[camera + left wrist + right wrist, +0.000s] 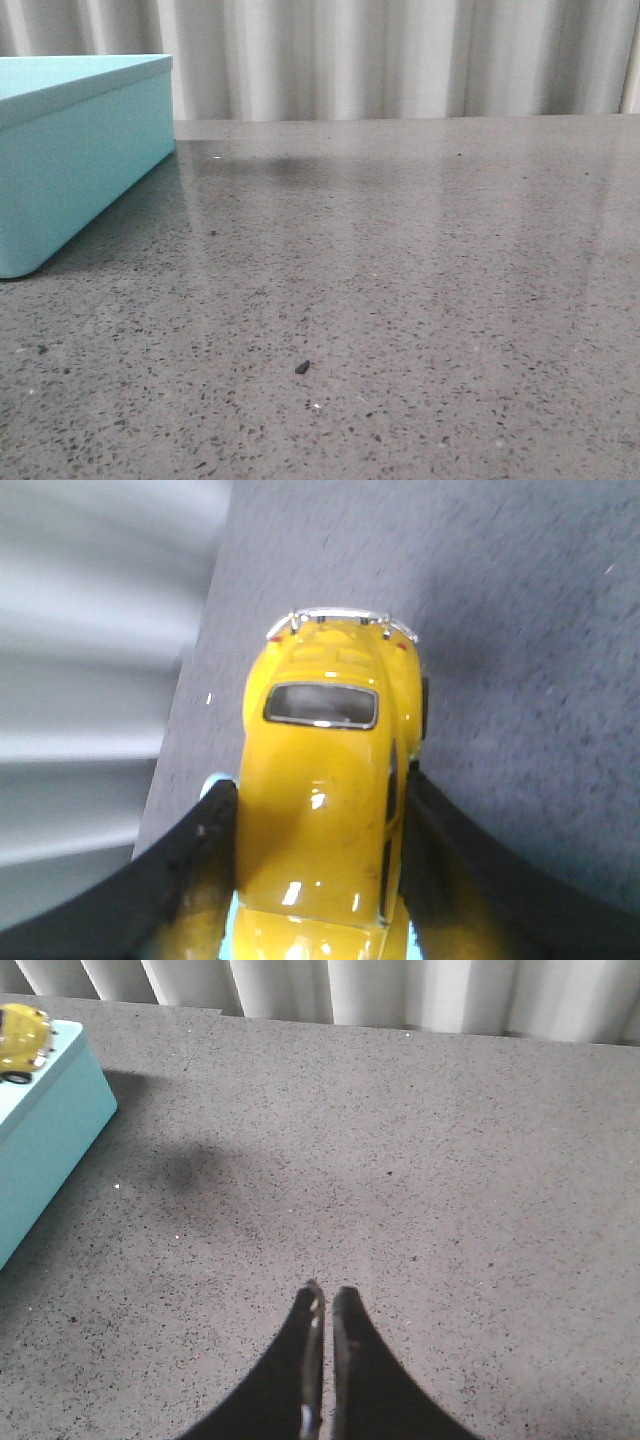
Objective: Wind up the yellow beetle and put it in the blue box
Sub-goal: 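Lift the yellow Beetle with the left gripper and carry it over the blue box, then lower the car into the blue box and open the left gripper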
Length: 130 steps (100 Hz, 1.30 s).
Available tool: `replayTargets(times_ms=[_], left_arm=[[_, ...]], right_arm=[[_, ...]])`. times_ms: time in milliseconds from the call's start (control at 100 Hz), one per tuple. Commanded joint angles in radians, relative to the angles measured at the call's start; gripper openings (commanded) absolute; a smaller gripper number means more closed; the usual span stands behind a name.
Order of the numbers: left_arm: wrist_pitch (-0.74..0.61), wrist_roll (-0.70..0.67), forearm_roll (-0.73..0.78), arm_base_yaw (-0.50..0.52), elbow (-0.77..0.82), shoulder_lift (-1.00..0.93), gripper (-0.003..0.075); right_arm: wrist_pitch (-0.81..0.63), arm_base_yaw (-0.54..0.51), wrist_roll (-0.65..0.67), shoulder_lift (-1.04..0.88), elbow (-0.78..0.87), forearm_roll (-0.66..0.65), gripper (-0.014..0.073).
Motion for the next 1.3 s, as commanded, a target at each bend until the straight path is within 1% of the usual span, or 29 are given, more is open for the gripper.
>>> replayTargets(times_ms=[0,130,270,460,510,600,750,900,1290], left_arm=[[-0.004,-0.073,0.05,0.016,-0.033,-0.068,0.0185],[0.058,-0.138,0.041,0.073,-0.033,-0.081,0.0185],[0.118,-0.183,0.001,0.158,-0.033,-0.083,0.0185],[0.133,-0.195,-0.132,0.29,-0.033,-0.083,0.0185],[0.141,-0.195,-0.174,0.318,-0.033,-0.083,0.0185],[0.143,-0.195,-0.206,0.354,-0.02,-0.083,0.0185],[0.143,-0.195,-0.216,0.377,0.035,-0.074,0.0185],[0.141,-0.195,-0.216,0.377,0.082,-0.04,0.0185],[0.123,-0.212,-0.232,0.377,0.097,0.08,0.0185]], right_arm=[[-0.066,-0.001,-0.005,-0.018,-0.026,0.003,-0.0061],[-0.066,-0.001,-0.005,-0.018,-0.026,0.003,-0.0061],[-0.066,-0.001,-0.005,-0.018,-0.026,0.003,-0.0061],[-0.07,-0.001,-0.005,-0.018,-0.026,0.003,-0.0061],[-0.072,-0.001,-0.005,-0.018,-0.026,0.003,-0.0061],[-0.072,-0.001,-0.005,-0.018,-0.026,0.003,-0.0061],[-0.078,-0.001,-0.005,-0.018,-0.026,0.003,-0.0061],[-0.078,-0.001,-0.005,-0.018,-0.026,0.003,-0.0061],[-0.078,-0.001,-0.005,-0.018,-0.026,0.003,-0.0061]])
